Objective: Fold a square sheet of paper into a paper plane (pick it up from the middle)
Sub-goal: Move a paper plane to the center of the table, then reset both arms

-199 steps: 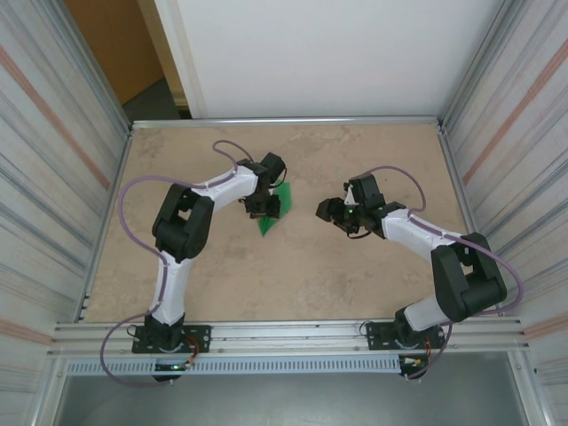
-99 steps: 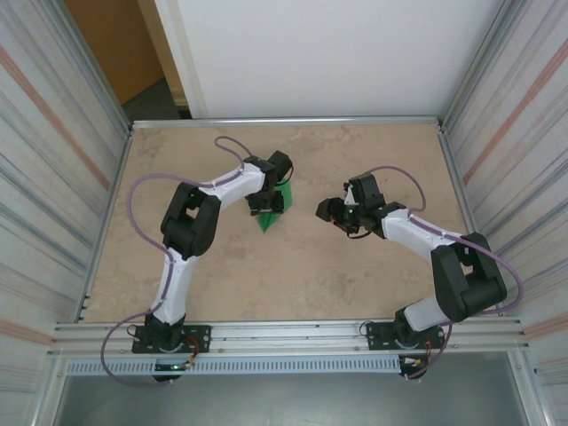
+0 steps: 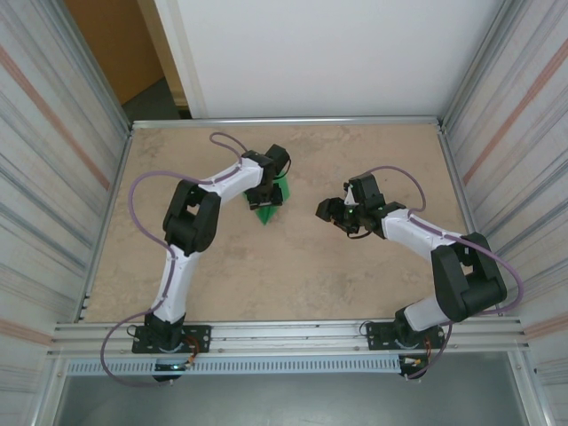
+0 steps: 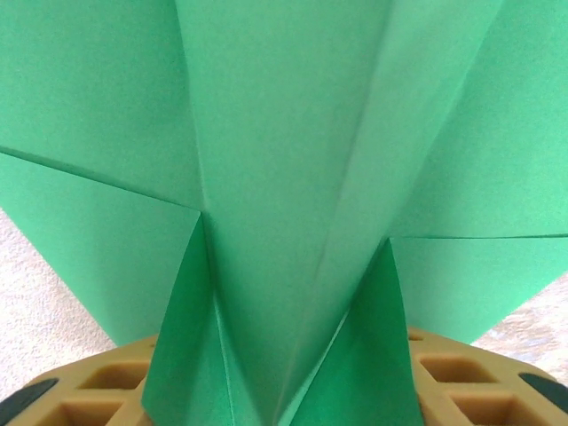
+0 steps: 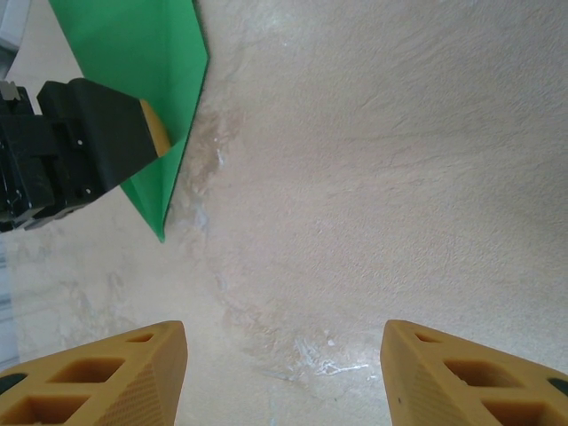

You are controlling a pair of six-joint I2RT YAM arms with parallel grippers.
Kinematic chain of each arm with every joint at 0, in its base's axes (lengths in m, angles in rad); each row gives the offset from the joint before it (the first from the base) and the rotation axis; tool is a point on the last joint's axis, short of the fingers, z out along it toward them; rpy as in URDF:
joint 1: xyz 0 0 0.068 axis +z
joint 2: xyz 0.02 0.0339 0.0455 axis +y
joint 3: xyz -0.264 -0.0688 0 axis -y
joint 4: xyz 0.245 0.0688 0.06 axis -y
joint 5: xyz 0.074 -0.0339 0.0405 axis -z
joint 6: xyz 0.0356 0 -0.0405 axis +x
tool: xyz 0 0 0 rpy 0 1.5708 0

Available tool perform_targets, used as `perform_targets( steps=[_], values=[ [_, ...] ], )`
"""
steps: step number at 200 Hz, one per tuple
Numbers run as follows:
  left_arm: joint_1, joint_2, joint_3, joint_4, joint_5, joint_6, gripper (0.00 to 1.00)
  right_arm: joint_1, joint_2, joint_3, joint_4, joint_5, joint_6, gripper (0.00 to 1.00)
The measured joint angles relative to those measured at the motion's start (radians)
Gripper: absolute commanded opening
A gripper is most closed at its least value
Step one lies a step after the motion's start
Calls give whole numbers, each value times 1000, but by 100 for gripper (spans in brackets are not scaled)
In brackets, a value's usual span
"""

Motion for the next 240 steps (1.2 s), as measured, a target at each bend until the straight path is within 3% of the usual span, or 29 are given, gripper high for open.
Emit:
perform_targets(
  steps=[37, 74, 87, 103, 128, 183, 212, 240],
  values=[
    [0, -80, -23, 9, 8, -1, 54, -11, -51, 10, -60, 39, -13, 64],
    [3, -357, -155, 43, -4, -17, 60, -46, -105, 105, -187, 137, -63, 76],
    [13, -476, -227, 79, -16, -16, 65, -57, -136, 148, -224, 196, -100, 87],
    [35, -617, -343, 138, -49, -2, 80, -72, -188, 180, -249, 292, -166, 100],
    [83, -813, -549, 235, -126, 64, 98, -116, -275, 177, -267, 464, -240, 99],
    [196, -1106, -950, 416, -326, 187, 99, -275, -450, -78, -130, 786, -376, 99],
    [306, -1177, -1073, 491, -397, 246, 99, -377, -455, -220, -26, 842, -412, 99],
    [322, -1212, -1228, 682, -446, 377, 99, -417, -412, -314, 127, 840, -452, 99]
  ],
)
